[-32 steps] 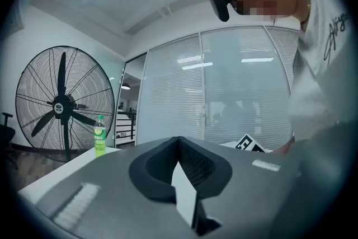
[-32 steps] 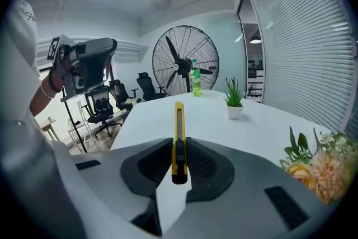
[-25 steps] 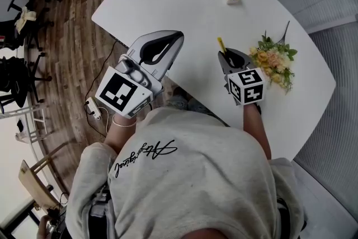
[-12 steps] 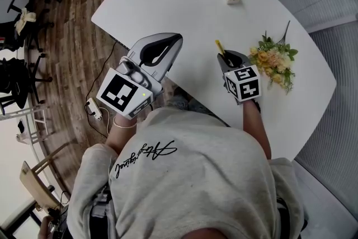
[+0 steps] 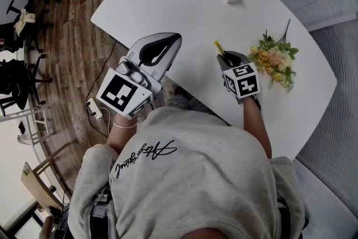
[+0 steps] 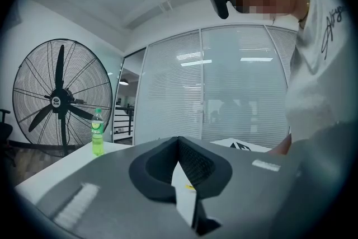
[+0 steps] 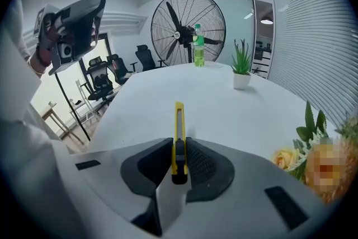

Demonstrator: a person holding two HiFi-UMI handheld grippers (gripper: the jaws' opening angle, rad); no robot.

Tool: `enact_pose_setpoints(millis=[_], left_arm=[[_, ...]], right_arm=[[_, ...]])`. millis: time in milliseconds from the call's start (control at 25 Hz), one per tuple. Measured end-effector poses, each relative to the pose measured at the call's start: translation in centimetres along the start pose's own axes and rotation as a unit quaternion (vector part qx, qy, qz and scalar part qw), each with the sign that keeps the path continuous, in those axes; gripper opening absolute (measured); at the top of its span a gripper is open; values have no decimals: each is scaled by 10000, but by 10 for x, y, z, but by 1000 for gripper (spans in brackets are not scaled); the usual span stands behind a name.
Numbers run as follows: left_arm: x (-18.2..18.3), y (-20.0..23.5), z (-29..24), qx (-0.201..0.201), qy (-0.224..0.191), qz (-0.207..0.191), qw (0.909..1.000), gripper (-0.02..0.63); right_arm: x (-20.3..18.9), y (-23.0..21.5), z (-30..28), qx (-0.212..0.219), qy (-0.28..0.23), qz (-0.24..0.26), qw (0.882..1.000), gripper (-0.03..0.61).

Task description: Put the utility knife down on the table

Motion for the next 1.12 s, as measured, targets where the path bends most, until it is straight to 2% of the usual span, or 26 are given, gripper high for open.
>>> enact_pose_setpoints(millis=[1120], left_arm=[[-4, -1, 3, -72, 57, 23, 10000, -3]], right_arm=[[-1, -2, -3, -77, 119, -147, 9998, 72]])
Point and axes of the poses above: the fingertips, and each gripper's own axes: z backward along the fingers, y to its left, x out of its top, the point moved 7 cm from there along z, backward along the fingers, and after that the axes turned 12 degrees about x, right-handed, at the moved point
